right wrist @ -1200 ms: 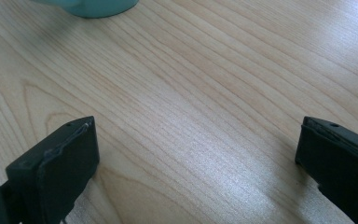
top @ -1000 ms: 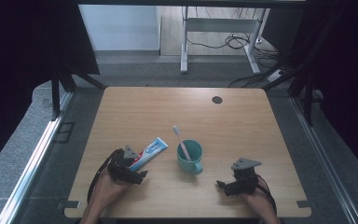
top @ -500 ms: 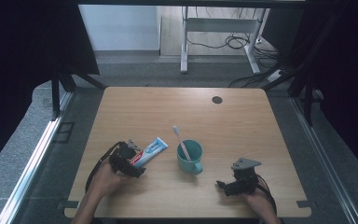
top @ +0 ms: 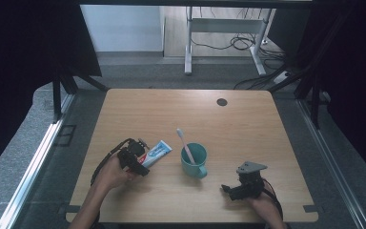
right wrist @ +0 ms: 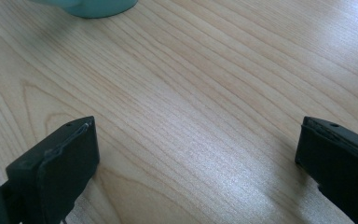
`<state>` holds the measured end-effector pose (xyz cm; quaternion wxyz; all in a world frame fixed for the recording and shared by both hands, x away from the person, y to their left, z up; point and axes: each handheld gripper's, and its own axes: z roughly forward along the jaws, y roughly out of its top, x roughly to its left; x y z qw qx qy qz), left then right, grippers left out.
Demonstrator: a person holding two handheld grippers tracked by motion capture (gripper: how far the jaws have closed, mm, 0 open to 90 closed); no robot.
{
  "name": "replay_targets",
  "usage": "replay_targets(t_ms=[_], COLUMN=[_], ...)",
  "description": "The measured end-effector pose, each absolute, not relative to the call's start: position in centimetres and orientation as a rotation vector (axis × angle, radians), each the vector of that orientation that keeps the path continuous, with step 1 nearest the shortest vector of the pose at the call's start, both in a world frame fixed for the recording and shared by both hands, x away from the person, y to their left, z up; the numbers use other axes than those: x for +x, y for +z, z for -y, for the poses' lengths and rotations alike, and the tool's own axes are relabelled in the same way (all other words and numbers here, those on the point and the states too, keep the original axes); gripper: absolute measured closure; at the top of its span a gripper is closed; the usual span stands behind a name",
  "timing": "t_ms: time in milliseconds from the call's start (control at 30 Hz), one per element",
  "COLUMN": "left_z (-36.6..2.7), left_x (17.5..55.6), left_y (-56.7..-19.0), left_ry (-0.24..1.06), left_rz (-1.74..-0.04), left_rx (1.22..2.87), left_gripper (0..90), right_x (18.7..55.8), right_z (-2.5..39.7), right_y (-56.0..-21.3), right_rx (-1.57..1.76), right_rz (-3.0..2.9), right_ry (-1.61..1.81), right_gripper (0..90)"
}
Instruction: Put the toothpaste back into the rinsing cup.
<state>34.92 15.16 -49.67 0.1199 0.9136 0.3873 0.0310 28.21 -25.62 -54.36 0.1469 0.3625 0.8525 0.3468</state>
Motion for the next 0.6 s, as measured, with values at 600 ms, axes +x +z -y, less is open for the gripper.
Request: replay_targets(t_ms=[600], left_z=[-13.9], left_x=[37.0], left_y=[-50.1], left_ry=[0.002], left_rz=[-1.206], left_rx=[2.808], left_gripper=[41.5], right_x=[28.2], right_z=[25.6], right_y=[-54.3], right_rx=[1.043], right_rz=[-2.455], right_ry=[0.997], right_gripper=[0.0])
